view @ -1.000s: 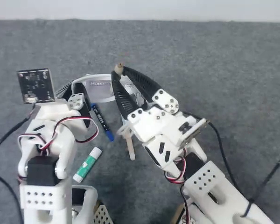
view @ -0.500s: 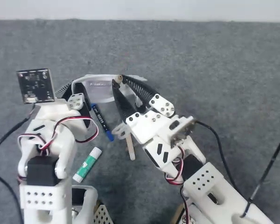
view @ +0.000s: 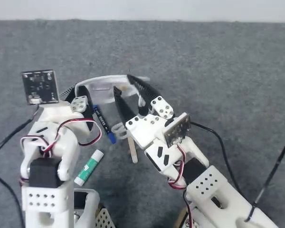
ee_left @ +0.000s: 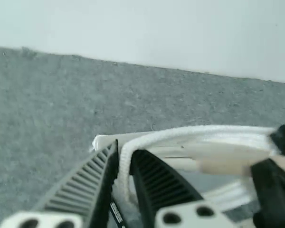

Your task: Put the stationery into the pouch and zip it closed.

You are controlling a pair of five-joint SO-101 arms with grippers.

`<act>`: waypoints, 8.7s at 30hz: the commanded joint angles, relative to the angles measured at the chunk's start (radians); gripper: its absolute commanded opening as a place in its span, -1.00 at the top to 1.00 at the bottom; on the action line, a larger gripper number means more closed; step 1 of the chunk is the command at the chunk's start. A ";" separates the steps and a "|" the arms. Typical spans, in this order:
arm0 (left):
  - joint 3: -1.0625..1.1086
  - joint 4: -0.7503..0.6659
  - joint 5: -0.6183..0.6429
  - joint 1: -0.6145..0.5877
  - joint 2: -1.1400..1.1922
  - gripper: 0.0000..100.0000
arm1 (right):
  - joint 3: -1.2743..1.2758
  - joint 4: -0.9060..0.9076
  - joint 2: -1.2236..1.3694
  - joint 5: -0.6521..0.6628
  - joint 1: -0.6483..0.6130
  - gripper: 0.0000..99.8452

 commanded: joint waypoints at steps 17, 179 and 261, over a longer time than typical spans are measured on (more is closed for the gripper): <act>-0.028 -0.029 0.009 -0.026 -0.003 0.98 | -0.083 0.389 -0.369 0.005 -0.074 0.74; 0.045 -0.127 0.097 -0.037 0.000 0.98 | -1.275 1.721 0.180 -0.233 -0.081 0.99; 0.065 -0.127 0.095 -0.037 0.000 0.98 | -0.077 -0.326 0.242 0.249 -0.068 0.93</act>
